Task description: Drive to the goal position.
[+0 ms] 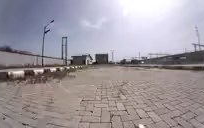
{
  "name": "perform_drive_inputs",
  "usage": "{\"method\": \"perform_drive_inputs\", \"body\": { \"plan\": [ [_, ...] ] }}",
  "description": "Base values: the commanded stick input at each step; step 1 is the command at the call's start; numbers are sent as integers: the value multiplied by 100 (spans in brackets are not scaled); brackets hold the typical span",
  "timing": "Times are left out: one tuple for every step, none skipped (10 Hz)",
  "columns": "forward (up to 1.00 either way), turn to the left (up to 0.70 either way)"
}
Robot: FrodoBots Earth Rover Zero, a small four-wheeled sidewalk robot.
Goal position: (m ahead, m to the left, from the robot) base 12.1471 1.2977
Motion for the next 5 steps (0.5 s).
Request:
{"method": "perform_drive_inputs", "body": {
  "plan": [
    [100, 0],
    [100, 0],
    [100, 0],
    [100, 0],
    [100, 0]
  ]
}}
